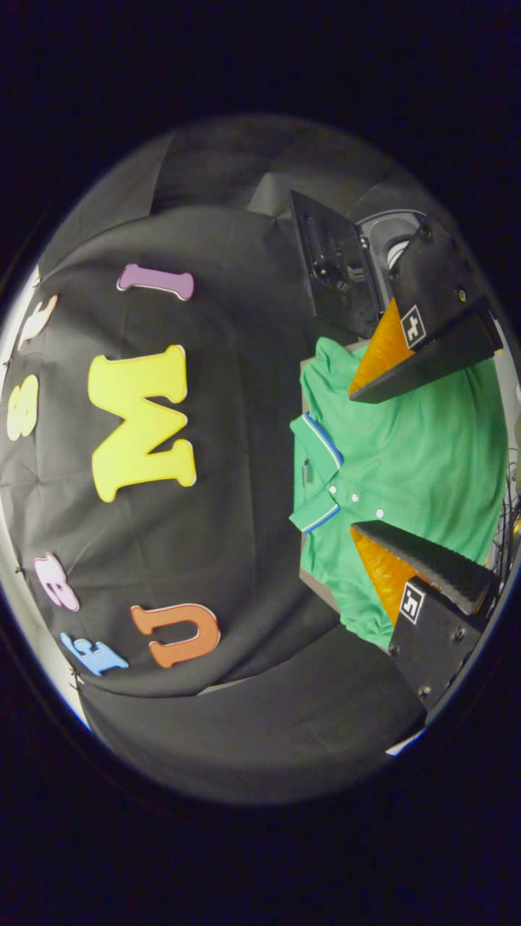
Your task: Put the clothes into the washing machine and then close the washing machine lid.
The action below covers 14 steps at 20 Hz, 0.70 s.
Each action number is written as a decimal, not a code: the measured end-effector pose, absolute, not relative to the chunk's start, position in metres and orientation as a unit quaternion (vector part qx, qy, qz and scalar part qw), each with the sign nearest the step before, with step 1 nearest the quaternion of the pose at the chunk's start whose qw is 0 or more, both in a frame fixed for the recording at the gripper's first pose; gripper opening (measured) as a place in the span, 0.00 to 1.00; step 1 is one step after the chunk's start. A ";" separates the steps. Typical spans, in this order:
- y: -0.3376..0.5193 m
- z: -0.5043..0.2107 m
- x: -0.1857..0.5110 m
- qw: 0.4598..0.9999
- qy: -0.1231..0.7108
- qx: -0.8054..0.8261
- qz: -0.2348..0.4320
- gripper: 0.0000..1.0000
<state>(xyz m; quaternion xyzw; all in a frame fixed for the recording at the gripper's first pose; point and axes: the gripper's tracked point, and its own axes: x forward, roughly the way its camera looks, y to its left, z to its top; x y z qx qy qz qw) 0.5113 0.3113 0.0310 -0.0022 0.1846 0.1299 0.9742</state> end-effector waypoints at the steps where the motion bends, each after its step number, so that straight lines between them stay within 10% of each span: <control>1: 0.317 0.023 0.518 0.972 0.196 -0.005 0.126 1.00; 14: 0.350 -0.033 0.550 0.957 0.274 -0.046 0.082 0.99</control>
